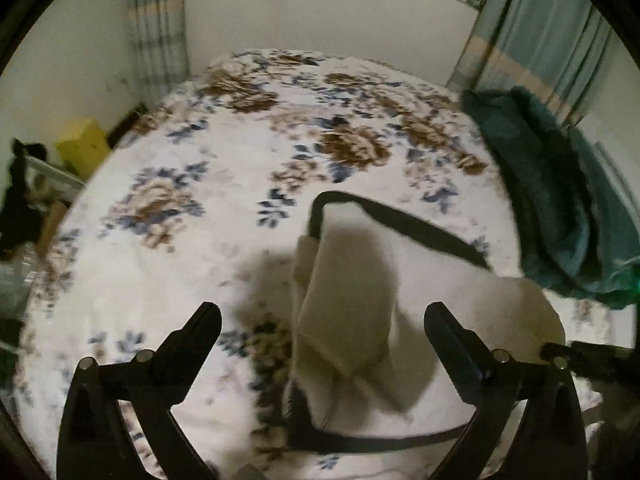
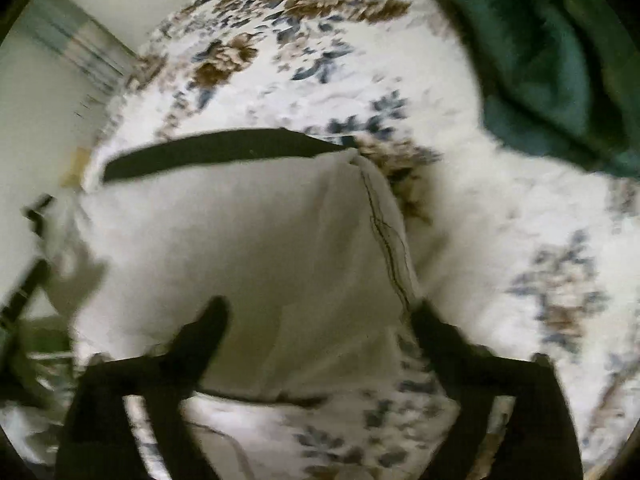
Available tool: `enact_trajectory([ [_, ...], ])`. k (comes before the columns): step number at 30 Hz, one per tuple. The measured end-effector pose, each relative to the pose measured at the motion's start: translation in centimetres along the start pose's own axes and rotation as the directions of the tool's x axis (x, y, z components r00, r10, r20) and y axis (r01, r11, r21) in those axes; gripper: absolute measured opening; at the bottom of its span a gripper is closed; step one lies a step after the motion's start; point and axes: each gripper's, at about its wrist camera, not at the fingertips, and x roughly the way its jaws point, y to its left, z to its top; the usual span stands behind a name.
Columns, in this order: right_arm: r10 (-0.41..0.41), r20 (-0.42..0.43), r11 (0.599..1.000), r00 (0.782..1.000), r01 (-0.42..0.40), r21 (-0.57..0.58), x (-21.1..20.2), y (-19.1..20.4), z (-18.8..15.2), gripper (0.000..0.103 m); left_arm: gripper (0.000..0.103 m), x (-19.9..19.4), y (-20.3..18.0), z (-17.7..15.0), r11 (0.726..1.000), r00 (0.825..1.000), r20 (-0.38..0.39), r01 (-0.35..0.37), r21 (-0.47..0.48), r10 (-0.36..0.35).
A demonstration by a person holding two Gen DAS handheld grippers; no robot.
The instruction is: Fold small clothes
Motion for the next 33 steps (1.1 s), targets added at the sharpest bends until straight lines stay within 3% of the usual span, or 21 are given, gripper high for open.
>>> enact_trajectory([
  [3,-0.086,0.038,0.996,0.996,0.086,-0.007,-2.2,0.7,-2.6,0.103,0.103,-1.5,-0.7,-1.4,0.999,0.999,-0.005,-0.049,0.021,0.050],
  [8,-0.162,0.145,0.987,0.976,0.163,0.005,-7.9,1.1,-6.2,0.103,0.103,-5.8,-2.4,-3.6,0.995,0.996,0.004,-0.091,0.038,0.091],
  [17,-0.178,0.310,0.983,0.934,0.183,0.014,-22.3,1.3,-14.2,0.103,0.103,-18.6,-5.7,-6.9,0.992,0.989,0.105,-0.107,0.060,0.100],
  [25,-0.174,0.443,0.979,0.879,0.203,-0.019,-35.7,1.8,-23.1,0.103,0.103,-31.7,-7.6,-10.2,0.994,0.975,0.208,-0.088,0.071,0.072],
  [33,-0.143,0.551,0.982,0.822,0.187,-0.024,-47.1,2.1,-32.1,0.103,0.103,-41.5,-8.3,-13.4,0.994,0.956,0.290,-0.074,0.079,0.048],
])
